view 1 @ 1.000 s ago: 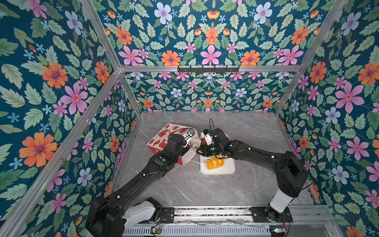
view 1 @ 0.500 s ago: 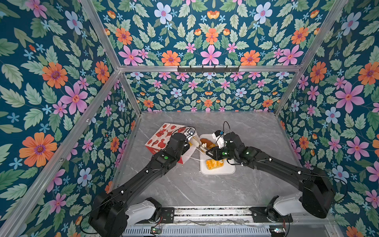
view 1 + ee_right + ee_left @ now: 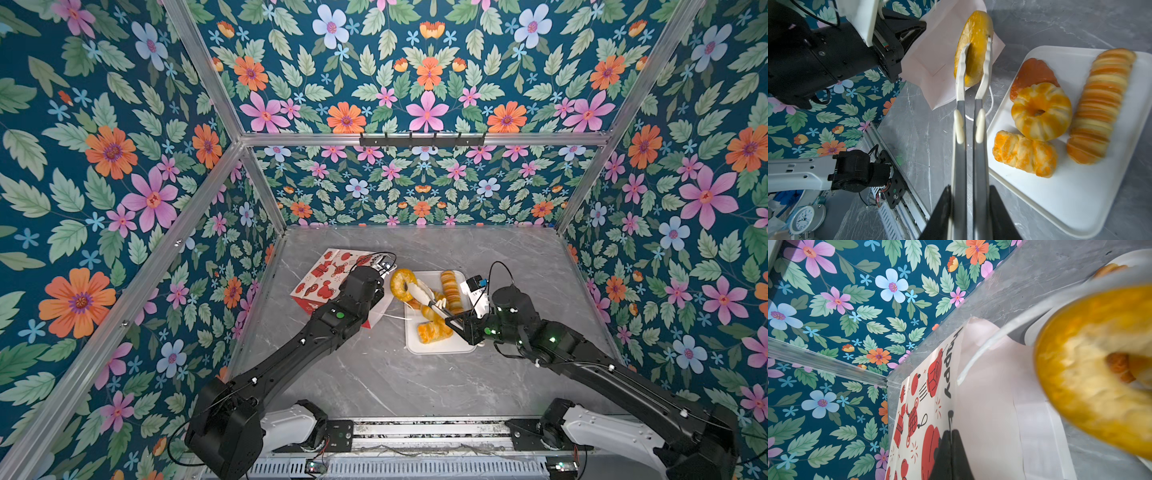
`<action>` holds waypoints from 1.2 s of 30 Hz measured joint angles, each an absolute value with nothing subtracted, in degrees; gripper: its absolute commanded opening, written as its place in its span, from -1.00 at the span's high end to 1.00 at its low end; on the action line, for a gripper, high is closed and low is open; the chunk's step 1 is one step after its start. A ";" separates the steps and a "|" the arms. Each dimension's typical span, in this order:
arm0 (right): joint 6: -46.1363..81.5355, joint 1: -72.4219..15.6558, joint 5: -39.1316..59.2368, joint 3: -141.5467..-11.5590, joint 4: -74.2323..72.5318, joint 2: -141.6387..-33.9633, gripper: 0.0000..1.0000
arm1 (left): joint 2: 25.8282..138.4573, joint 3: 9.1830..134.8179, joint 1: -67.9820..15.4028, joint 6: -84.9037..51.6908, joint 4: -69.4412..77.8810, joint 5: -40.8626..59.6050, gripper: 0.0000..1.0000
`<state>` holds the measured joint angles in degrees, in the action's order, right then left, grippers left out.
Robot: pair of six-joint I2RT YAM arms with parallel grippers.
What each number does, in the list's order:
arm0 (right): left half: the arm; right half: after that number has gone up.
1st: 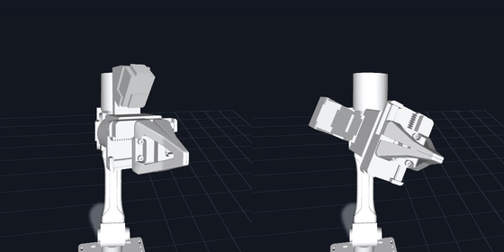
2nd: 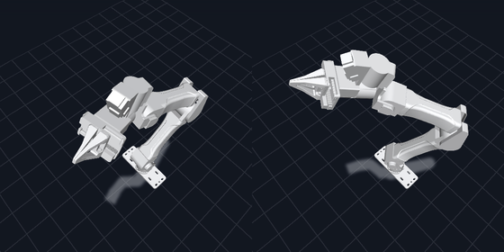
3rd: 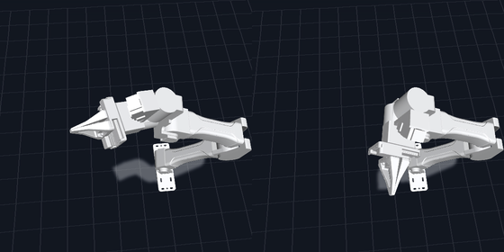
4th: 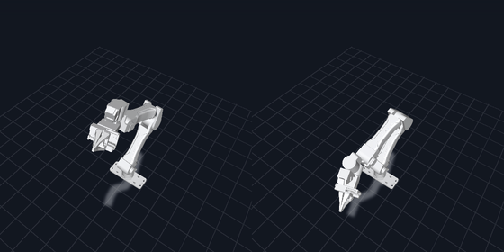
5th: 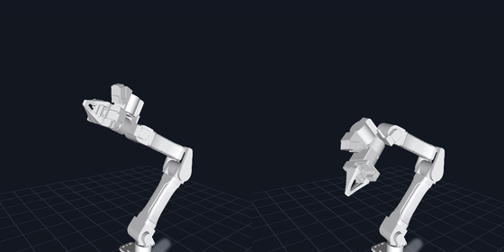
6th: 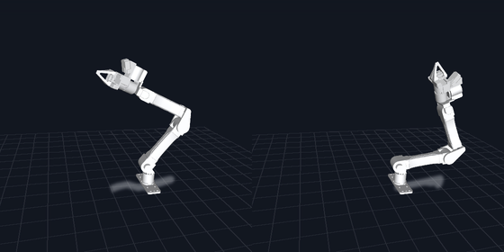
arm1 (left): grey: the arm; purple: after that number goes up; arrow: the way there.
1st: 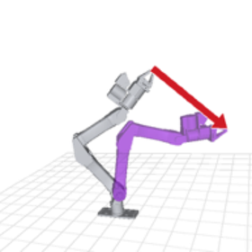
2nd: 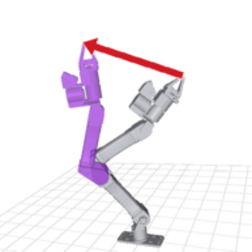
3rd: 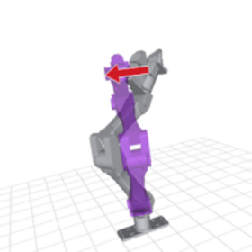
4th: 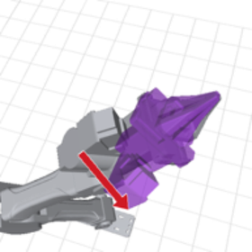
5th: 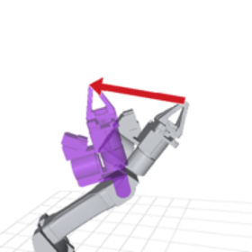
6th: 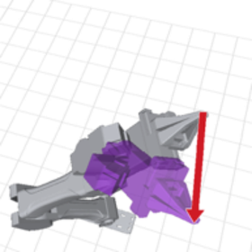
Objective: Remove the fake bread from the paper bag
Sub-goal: 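Pull the yellow ring out of the bag with the right tongs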
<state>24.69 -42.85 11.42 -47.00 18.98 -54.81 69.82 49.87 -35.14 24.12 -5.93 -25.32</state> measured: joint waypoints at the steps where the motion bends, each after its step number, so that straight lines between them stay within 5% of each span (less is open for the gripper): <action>1: 24.67 -42.85 10.26 -46.89 20.62 -53.19 1.00 | 69.89 49.87 -34.94 24.12 -5.96 -25.54 1.00; 13: 26.04 -42.54 -6.44 -44.86 33.28 -38.81 1.00 | 69.54 49.84 -34.87 23.92 -5.96 -25.98 1.00; 21: 27.09 -38.94 -13.13 -43.09 34.17 -39.86 1.00 | 69.28 49.76 -34.85 23.92 -5.96 -25.93 1.00; 36: 28.32 -29.89 -3.51 -37.95 18.96 -50.13 1.00 | 68.64 49.15 -34.83 23.92 -6.00 -25.93 1.00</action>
